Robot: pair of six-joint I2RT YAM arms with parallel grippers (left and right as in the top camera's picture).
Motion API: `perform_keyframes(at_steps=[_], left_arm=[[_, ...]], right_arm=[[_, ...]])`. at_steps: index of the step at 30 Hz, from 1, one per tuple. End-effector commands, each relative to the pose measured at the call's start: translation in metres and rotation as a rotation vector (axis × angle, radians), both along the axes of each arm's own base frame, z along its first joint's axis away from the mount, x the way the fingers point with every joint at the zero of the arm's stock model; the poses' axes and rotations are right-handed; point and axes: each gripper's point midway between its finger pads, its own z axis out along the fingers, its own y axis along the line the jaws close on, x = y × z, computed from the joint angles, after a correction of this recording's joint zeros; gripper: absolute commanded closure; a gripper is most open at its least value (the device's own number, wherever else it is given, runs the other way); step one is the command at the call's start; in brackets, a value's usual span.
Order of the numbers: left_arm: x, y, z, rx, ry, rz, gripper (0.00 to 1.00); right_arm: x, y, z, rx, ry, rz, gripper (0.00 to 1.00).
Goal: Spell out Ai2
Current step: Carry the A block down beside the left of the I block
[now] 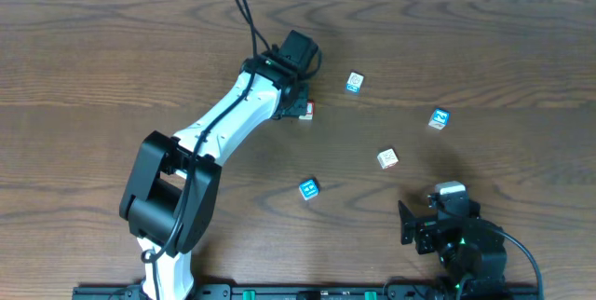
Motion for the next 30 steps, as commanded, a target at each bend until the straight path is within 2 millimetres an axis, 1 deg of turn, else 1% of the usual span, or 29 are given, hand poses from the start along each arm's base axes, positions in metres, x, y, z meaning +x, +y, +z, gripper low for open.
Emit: perform_keyframes(at_steps=[1, 10, 17, 30], left_arm=[[-0.003, -0.005, -0.009, -0.025, 0.02, 0.024, 0.94], [-0.003, -0.014, -0.026, -0.046, 0.04, 0.016, 0.94], [0.001, -0.018, -0.029, -0.058, 0.03, 0.013, 0.94], [0.0, -0.017, -0.039, -0.044, 0.046, 0.003, 0.94]], right_arm=[[0.0, 0.0, -0.003, 0.002, 0.003, -0.002, 0.01], [0.0, 0.0, -0.003, 0.002, 0.002, -0.002, 0.01], [0.0, 0.0, -0.003, 0.002, 0.002, -0.002, 0.0], [0.0, 0.0, -0.003, 0.002, 0.003, -0.002, 0.01]])
